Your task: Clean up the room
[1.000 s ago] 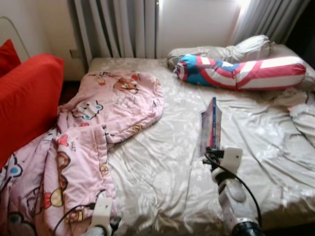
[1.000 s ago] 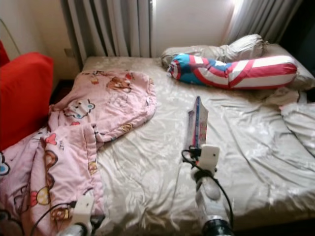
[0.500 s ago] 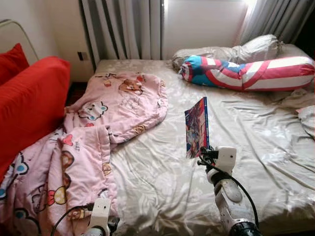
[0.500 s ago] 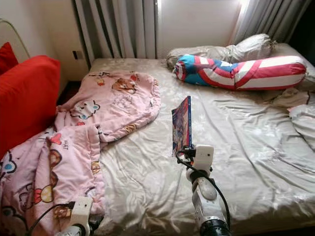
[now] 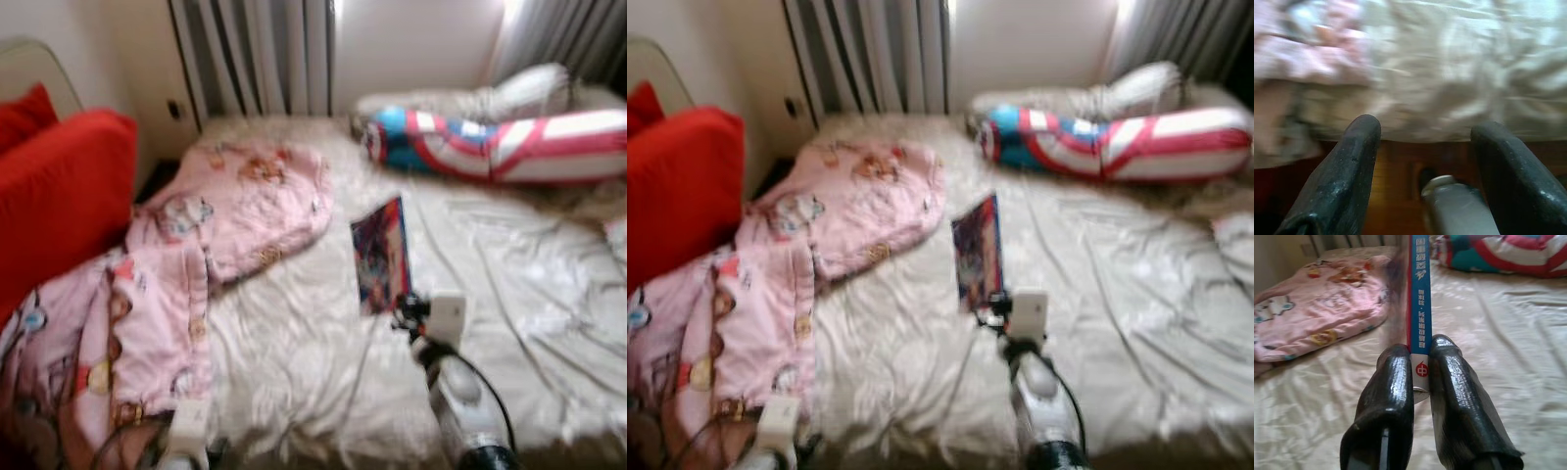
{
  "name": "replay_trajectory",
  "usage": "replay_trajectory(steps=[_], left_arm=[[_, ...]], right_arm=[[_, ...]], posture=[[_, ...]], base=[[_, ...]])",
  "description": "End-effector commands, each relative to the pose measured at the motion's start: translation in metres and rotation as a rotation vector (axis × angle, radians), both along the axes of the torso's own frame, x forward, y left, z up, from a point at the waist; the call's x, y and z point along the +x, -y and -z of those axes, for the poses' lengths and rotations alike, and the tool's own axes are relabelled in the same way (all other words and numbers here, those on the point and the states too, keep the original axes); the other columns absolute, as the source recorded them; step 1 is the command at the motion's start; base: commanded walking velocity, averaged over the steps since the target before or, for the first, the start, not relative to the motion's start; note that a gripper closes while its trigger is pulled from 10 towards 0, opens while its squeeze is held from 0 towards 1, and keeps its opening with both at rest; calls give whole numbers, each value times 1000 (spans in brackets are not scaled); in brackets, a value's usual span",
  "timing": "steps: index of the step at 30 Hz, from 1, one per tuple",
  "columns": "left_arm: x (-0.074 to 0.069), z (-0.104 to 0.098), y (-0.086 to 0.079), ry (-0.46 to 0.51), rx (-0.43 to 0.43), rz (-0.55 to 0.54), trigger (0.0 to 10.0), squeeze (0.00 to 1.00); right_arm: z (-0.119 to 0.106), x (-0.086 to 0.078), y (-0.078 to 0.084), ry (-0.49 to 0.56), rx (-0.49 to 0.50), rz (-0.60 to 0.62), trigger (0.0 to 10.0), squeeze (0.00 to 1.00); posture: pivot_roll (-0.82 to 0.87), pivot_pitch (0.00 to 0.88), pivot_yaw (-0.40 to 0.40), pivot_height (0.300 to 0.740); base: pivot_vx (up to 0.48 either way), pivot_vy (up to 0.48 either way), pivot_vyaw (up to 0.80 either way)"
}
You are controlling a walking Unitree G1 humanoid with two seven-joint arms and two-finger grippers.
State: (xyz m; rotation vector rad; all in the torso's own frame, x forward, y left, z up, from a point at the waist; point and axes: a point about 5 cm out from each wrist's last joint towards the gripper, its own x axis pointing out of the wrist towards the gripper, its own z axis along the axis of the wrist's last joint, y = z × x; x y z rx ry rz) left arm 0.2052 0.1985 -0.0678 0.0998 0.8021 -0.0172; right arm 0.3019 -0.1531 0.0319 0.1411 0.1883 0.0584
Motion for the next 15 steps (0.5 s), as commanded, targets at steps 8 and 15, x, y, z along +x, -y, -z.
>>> replay_trajectory(steps=[8, 15], left_arm=[[0, 1, 3, -16, 21, 14, 10000, 0], [-1, 2, 8, -21, 17, 18, 10000, 0]], right_arm=[[-12, 7, -2, 60, 12, 8, 10000, 0], [-12, 7, -2, 65, 13, 8, 10000, 0]], posture=[[-54, 6, -24, 740], [-55, 5, -24, 740]], base=[[0, -413, 0], [0, -428, 0]])
